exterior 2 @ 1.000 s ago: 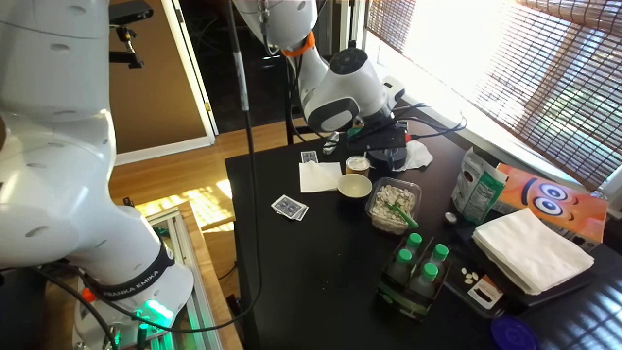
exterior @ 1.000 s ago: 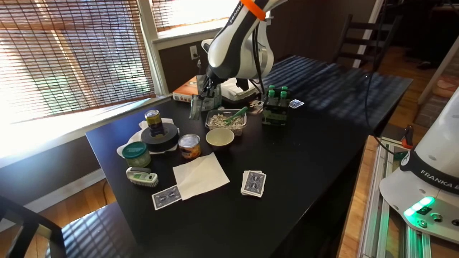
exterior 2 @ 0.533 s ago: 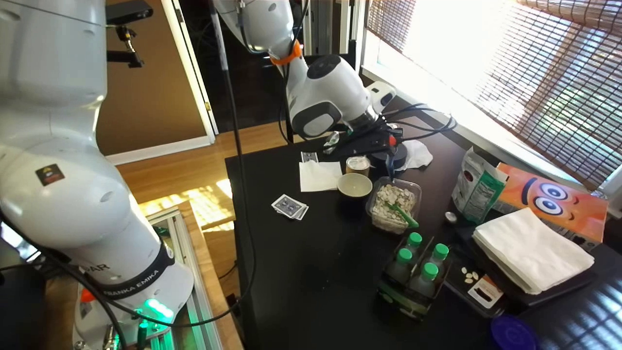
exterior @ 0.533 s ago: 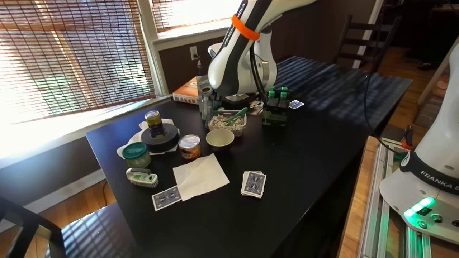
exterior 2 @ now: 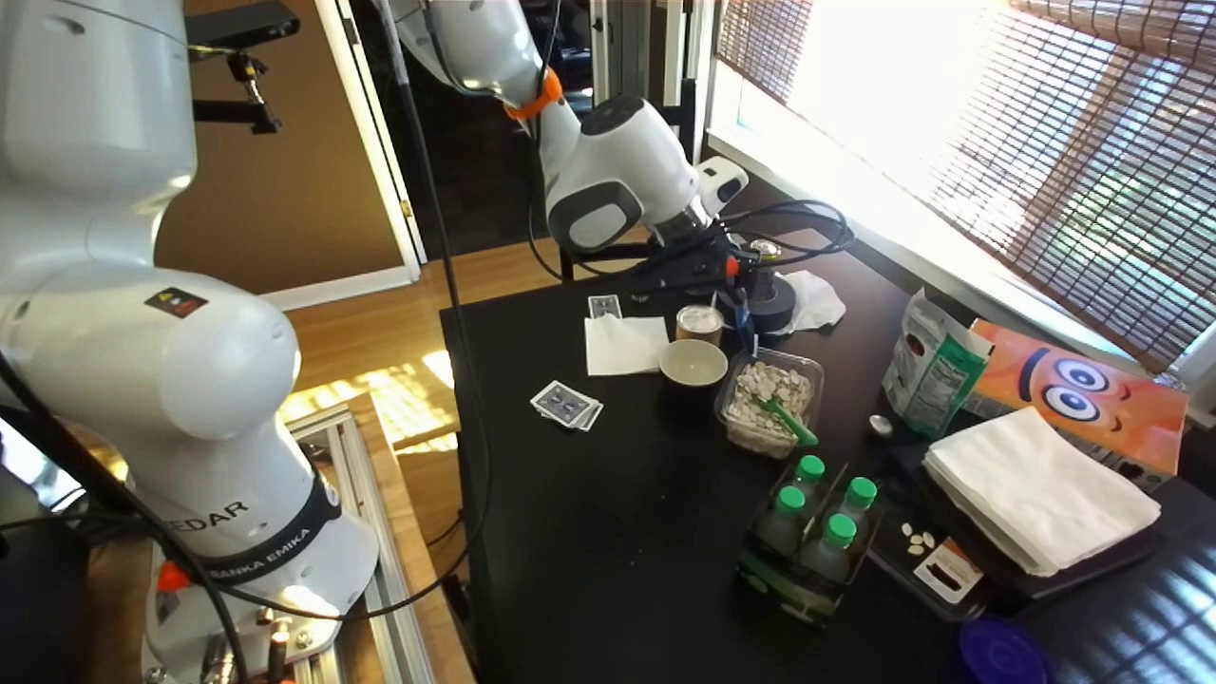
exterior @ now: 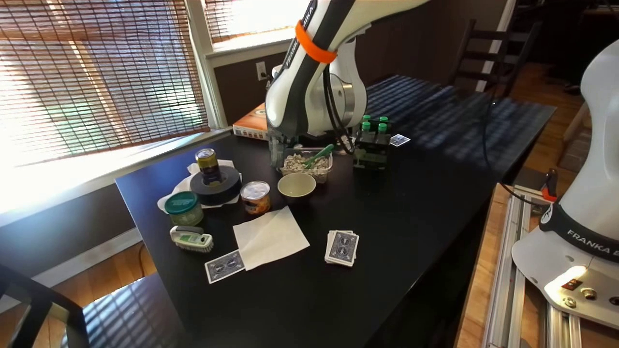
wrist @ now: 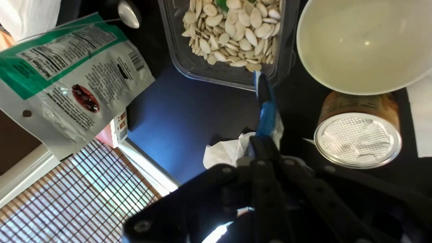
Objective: Remove the blue packet from the ceramic bowl and put it on the orange can
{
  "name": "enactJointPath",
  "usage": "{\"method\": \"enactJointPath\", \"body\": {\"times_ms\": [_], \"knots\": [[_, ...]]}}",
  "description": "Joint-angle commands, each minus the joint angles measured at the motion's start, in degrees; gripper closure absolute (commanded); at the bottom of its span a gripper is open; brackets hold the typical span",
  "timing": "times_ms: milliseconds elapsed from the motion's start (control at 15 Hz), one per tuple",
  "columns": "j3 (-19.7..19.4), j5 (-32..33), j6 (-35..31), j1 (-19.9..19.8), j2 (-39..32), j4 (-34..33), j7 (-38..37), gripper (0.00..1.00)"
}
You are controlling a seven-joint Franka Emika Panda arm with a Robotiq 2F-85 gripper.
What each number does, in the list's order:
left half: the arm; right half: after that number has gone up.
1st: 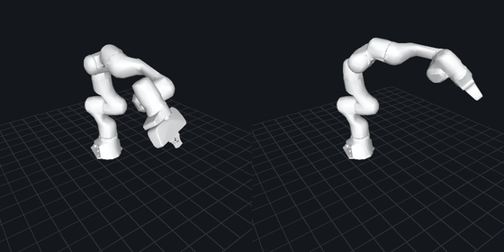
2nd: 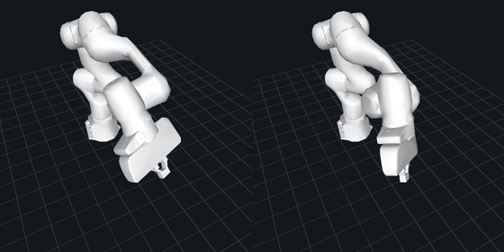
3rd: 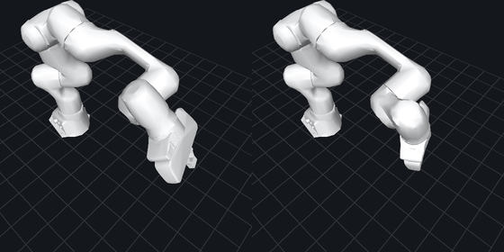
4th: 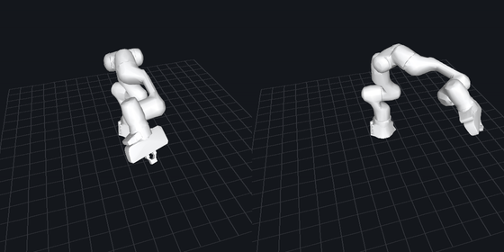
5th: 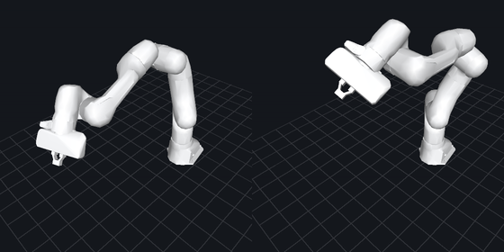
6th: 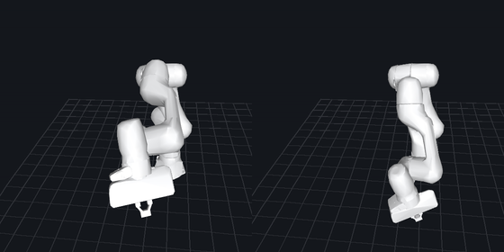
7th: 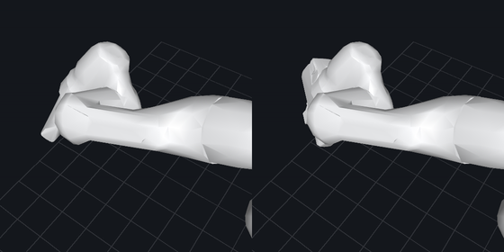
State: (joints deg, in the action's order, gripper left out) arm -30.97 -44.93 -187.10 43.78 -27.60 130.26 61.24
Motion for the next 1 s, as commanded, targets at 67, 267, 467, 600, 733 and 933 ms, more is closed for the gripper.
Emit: {"method": "enactJointPath", "body": {"times_ms": [67, 267, 467, 600, 733, 933], "knots": [[-3.92, -0.99, 3.69, 6.31, -2.05, -2.66, -5.16, 1.0], [-2.31, -0.52, 2.36, 6.88, -2.23, -4.35, -6.21, 1.0], [-1.88, -0.51, 1.03, 7.63, -3.77, -5.99, -6.91, 1.0], [-2.17, -0.68, -0.04, 8.29, -4.89, -6.78, -7.38, 1.0], [-2.27, -0.7, -0.93, 8.52, -5.88, -7.6, -7.78, 1.0], [-1.9, -0.67, -3.22, 8.62, -8.49, -8.88, -8.12, 1.0]]}}
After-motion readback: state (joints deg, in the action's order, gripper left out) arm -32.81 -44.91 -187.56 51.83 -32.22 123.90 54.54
